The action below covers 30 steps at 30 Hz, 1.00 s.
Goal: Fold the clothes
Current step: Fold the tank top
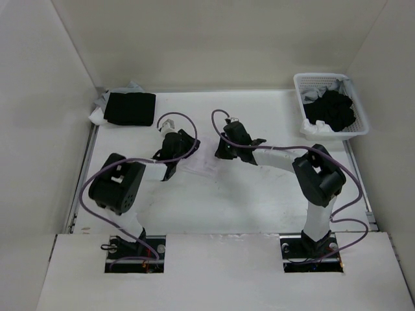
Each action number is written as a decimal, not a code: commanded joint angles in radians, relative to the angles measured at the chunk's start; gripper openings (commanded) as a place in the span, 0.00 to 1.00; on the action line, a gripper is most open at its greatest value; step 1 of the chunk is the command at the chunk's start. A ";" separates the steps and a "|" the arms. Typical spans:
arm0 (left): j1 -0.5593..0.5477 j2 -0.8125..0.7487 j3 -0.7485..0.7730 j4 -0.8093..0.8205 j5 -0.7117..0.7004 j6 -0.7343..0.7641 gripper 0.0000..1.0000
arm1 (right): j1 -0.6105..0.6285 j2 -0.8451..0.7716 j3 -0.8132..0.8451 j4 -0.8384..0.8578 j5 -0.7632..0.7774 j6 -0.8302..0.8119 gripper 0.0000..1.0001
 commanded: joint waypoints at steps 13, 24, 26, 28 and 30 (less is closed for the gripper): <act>0.170 0.057 -0.093 0.229 0.064 -0.164 0.42 | 0.009 -0.017 -0.154 0.143 -0.015 0.068 0.20; 0.107 -0.429 -0.343 0.118 0.068 -0.070 0.53 | 0.037 -0.403 -0.278 0.187 0.023 -0.007 0.64; 0.101 -0.518 -0.371 0.049 0.064 -0.030 0.55 | 0.040 -0.478 -0.338 0.216 0.043 -0.018 0.67; 0.096 -0.624 -0.394 -0.065 0.058 0.016 0.58 | 0.035 -0.554 -0.418 0.261 0.077 -0.033 0.69; 0.090 -0.708 -0.408 -0.149 0.053 0.051 0.60 | 0.034 -0.612 -0.500 0.302 0.118 -0.034 0.69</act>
